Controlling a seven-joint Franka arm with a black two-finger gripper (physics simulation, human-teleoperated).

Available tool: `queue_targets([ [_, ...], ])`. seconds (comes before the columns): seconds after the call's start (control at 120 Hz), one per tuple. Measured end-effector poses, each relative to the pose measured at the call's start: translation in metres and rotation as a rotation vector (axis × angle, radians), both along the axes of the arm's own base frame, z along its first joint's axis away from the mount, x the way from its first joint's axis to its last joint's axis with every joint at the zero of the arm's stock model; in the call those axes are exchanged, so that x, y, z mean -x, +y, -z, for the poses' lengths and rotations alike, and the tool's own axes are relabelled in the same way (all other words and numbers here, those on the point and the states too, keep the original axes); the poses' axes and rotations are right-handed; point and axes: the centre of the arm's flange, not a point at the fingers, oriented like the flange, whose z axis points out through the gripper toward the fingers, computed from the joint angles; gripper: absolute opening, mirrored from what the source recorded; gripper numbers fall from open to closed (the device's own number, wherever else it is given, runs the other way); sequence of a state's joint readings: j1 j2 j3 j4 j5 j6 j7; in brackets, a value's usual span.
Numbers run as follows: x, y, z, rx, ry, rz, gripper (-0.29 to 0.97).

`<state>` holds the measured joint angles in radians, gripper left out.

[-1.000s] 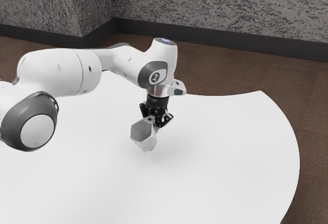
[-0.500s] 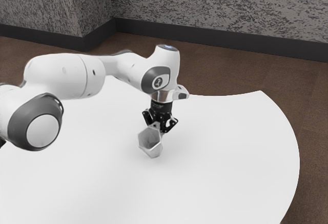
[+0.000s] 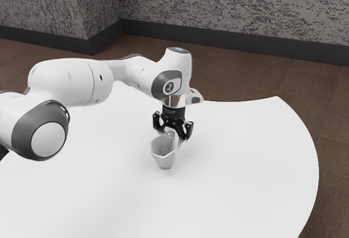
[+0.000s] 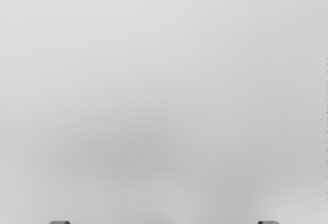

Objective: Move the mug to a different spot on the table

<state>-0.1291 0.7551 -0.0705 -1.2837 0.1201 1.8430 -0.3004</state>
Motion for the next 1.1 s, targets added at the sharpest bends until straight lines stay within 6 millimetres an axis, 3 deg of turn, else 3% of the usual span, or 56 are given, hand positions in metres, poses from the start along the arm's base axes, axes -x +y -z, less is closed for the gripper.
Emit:
queue_targets([
  [0.067,-0.004,0.007,-0.015,-0.010,-0.028,-0.006,0.52],
  [0.158,-0.003,0.022,-0.061,-0.036,-0.090,-0.022,0.57],
  [0.417,0.058,-0.002,-0.183,-0.044,-0.219,0.021,0.63],
  [0.55,0.092,0.004,-0.233,-0.018,-0.266,0.006,0.65],
  [0.625,0.101,0.023,-0.259,0.019,-0.283,-0.026,0.65],
  [0.783,0.112,0.101,-0.303,0.108,-0.292,-0.121,0.66],
  [0.95,0.120,0.151,-0.364,0.126,-0.335,-0.116,0.66],
  [1.1,0.131,0.184,-0.379,0.118,-0.311,-0.107,0.66],
])
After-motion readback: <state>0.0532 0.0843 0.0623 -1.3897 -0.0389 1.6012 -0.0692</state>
